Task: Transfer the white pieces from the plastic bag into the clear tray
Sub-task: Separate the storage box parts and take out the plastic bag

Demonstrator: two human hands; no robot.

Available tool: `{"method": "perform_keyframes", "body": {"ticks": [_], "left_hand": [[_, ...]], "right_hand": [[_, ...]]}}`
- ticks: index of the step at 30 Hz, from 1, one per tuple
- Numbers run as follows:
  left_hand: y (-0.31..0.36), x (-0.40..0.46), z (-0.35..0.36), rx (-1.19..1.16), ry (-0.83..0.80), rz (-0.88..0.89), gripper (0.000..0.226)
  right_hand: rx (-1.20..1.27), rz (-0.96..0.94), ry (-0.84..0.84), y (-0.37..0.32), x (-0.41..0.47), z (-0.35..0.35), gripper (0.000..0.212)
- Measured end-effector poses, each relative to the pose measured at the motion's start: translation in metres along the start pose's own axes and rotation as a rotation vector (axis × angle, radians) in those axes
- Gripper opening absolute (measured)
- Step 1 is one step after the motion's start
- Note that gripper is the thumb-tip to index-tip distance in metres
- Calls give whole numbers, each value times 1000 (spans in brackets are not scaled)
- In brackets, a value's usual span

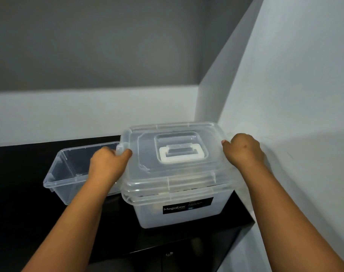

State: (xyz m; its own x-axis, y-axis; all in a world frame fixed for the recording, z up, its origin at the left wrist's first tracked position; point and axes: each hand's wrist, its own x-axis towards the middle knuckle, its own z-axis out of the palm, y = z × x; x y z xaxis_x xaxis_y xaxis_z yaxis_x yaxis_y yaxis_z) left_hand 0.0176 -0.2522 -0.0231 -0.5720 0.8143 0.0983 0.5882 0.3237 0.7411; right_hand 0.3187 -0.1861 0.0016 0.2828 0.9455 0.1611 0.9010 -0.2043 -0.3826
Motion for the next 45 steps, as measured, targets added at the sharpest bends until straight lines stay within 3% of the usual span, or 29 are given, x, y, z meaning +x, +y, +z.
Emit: {"method": "perform_keyframes", "body": {"ticks": [3,5,8,12,15,19,22,26,30,42,45], "left_hand": [[7,1,-13,-754,-165,-201,22],[4,7,-24,-1029,-294,-271,17],[-13,24,-43,-1087,-284,-224,26],[-40,50,-67,-1046,-137,-120,33],[-61,71,-79,-1077,-106,-142,31],[-79,92,-82,-1059,-140,-149,41],[-83,103,-79,-1040,-134,-142,26],[-88,114,-76,-1027,-151,-145,12],[-94,124,-74,-1023,-167,-165,10],[-106,138,-73,-1040,-196,-142,10],[-106,133,-74,-1048,-190,-126,10]], "right_hand": [[140,-85,54,-11,5,-8,39],[199,-154,90,-21,9,-11,40],[450,-254,4,-42,11,-9,34],[835,-175,-121,-61,16,17,17],[559,-265,-166,-58,29,48,15],[-56,-613,-527,-68,29,80,25],[-337,-739,-652,-76,27,101,13],[-546,-715,-790,-79,26,121,47],[-644,-700,-833,-74,28,137,59],[-668,-676,-798,-66,26,142,42],[-683,-655,-905,-68,23,141,40]]}}
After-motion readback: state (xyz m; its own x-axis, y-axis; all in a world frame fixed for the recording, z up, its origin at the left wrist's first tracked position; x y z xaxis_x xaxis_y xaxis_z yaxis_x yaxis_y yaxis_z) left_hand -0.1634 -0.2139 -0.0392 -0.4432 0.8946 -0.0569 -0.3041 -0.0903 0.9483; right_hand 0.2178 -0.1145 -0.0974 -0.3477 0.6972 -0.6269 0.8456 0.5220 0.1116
